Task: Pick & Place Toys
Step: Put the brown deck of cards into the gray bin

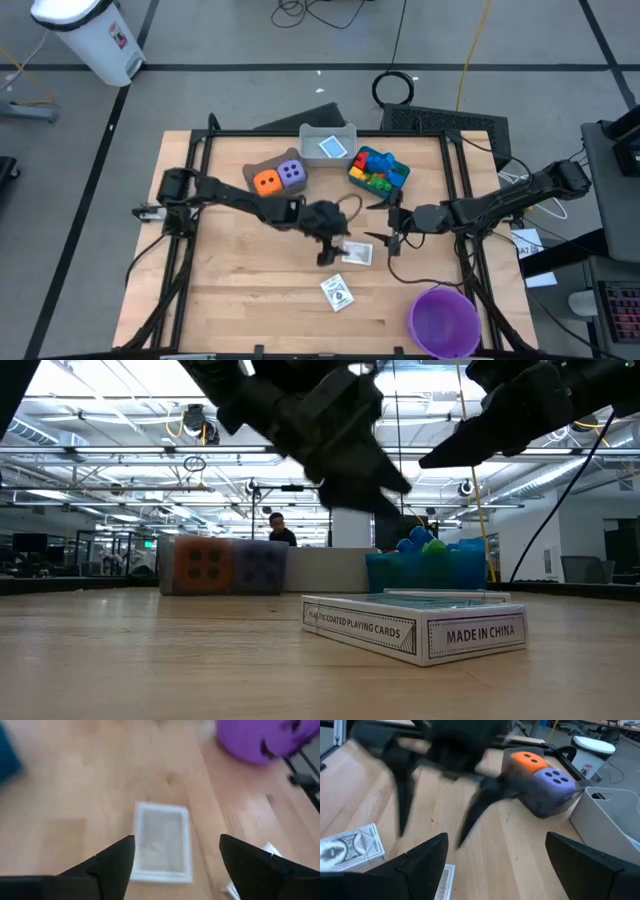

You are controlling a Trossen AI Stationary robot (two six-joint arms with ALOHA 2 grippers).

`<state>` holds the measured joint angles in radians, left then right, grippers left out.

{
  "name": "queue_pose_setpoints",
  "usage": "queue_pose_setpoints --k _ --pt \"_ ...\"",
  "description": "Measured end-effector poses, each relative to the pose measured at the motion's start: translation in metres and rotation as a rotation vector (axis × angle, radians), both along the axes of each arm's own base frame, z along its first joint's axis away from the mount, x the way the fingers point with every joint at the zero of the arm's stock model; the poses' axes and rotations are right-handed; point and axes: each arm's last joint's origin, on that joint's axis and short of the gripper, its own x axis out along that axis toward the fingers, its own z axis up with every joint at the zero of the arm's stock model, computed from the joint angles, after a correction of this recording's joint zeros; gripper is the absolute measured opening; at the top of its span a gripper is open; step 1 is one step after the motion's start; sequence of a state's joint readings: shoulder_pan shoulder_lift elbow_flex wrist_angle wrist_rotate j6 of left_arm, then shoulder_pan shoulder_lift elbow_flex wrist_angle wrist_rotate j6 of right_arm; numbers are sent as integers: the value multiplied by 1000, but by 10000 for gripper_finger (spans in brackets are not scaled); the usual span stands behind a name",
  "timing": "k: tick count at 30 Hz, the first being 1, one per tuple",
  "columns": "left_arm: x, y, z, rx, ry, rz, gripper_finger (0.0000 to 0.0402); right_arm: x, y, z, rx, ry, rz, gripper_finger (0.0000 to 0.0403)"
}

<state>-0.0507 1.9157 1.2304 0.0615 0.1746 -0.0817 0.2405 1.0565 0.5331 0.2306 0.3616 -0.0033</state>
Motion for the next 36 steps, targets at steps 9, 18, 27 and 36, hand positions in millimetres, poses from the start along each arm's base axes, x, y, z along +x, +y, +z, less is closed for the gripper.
queue_pose_setpoints --k 9,18,27,36 --pt "13 -26 -31 72 -58 -104 337 -2 0 2 36 -15 -10 325" --pt "19 -23 -63 103 -26 -56 340 -2 0 2 45 -17 -11 325" --pt "13 -13 -70 279 89 45 340 -2 0 1 39 -5 -11 325" --pt "-4 -3 -63 256 278 141 340 -3 0 0 37 8 -12 325"
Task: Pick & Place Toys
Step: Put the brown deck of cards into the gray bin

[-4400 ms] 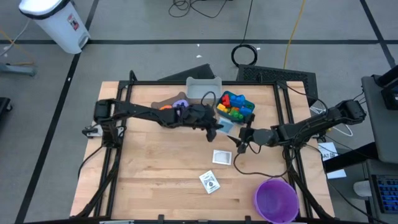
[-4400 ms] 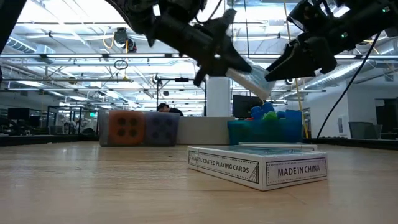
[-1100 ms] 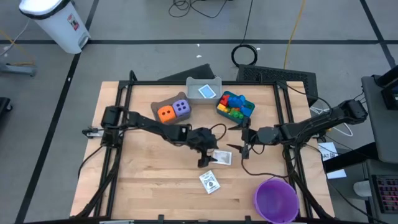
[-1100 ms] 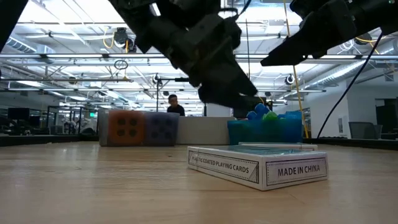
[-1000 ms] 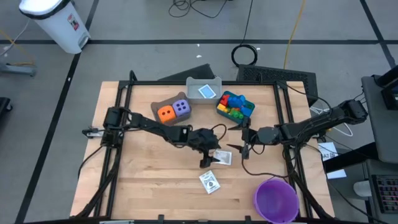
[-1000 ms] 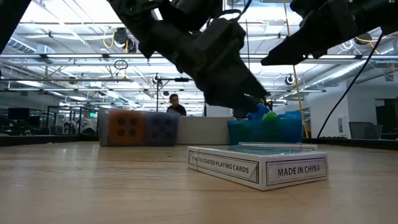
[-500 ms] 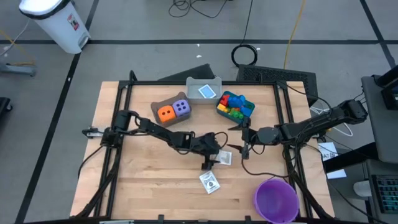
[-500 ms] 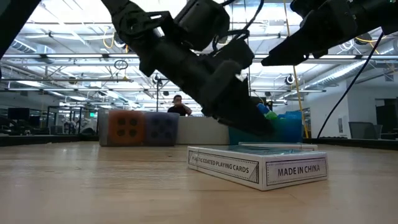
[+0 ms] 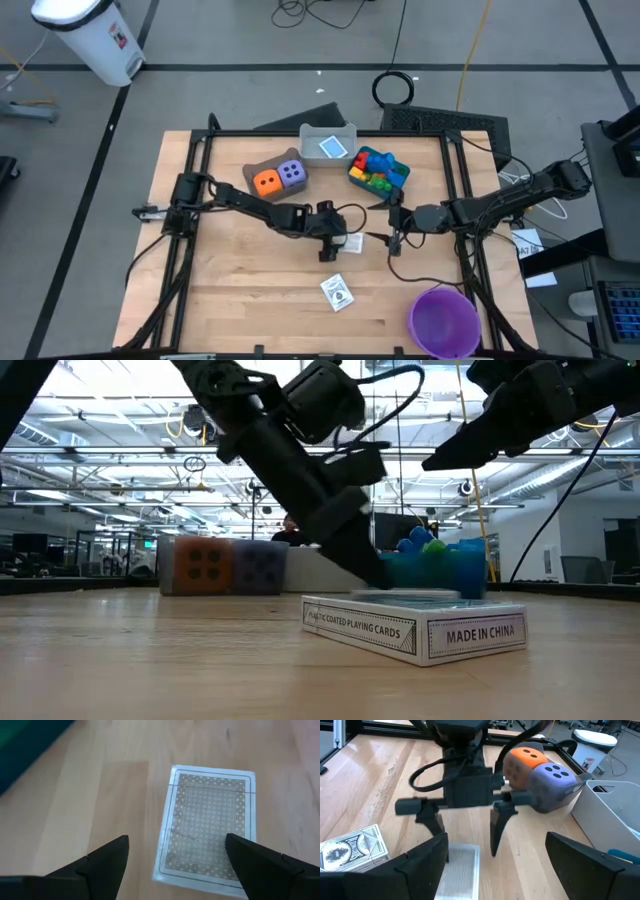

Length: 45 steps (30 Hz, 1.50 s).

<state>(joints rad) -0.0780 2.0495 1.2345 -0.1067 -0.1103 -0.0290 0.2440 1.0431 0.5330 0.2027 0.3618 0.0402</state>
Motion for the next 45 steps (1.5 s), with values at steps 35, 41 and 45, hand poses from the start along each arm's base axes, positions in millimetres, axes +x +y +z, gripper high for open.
queue_pose_setpoints --k 35,41,45 --pt "-24 6 29 -58 14 -114 347 0 0 -1 21 3 -7 325" --pt "-25 6 26 -78 12 -133 347 0 0 -1 21 3 -7 325" --pt "-25 4 27 -124 2 -166 347 0 0 -1 21 3 -7 325"
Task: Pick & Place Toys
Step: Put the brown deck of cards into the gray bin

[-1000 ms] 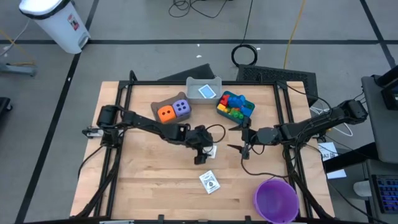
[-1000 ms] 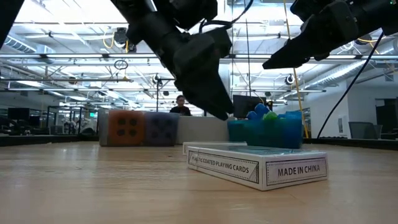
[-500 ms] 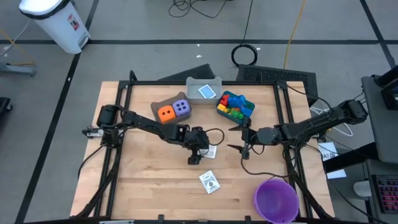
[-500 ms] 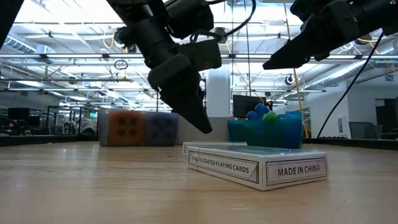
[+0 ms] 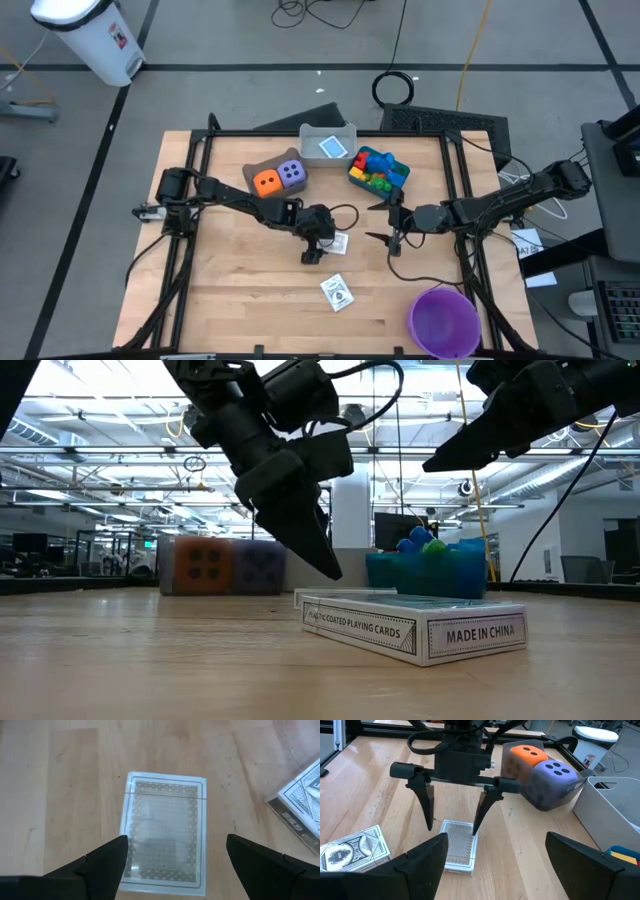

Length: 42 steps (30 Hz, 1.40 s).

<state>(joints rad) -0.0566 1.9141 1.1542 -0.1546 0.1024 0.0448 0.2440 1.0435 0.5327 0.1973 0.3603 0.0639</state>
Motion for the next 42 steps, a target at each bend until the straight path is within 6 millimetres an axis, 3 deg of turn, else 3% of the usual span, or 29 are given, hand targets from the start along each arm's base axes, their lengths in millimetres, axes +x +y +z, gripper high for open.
queue_pose_setpoints --k 11,23,37,42 --pt "11 0 -29 35 -1 13 347 0 0 0 -1 1 0 325" --pt "11 1 -32 267 -17 83 347 2 1 -3 14 5 -8 325" --pt "17 6 -28 179 -85 119 347 47 1 -63 -22 101 13 325" --pt "17 6 -27 177 -87 120 347 60 -4 -80 46 174 -43 335"
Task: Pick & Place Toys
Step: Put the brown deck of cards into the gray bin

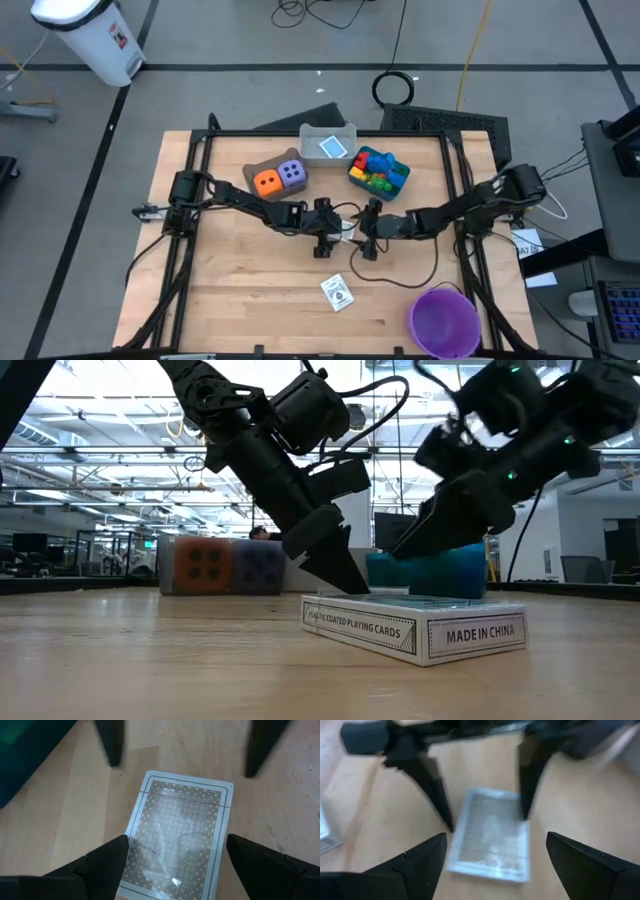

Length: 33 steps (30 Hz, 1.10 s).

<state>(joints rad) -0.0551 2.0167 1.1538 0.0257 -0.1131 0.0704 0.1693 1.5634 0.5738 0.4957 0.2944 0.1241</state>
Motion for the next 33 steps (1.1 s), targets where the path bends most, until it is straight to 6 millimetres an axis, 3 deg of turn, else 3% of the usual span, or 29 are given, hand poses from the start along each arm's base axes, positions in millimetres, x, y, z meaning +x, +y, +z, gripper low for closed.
queue_pose_setpoints --k 6,12,18,26,33 --pt "0 0 0 0 -4 -4 347 23 2 -3 22 122 28 362" --pt "0 0 1 -6 -6 -2 347 36 -2 -20 -7 181 18 362" --pt "0 0 1 -7 -7 -6 347 35 -5 -21 -55 205 -9 351" --pt "0 0 1 -11 -4 -14 347 28 -8 -5 -120 201 -49 341" --pt "0 -1 0 -15 2 -43 347 26 -15 -11 -195 267 -9 343"
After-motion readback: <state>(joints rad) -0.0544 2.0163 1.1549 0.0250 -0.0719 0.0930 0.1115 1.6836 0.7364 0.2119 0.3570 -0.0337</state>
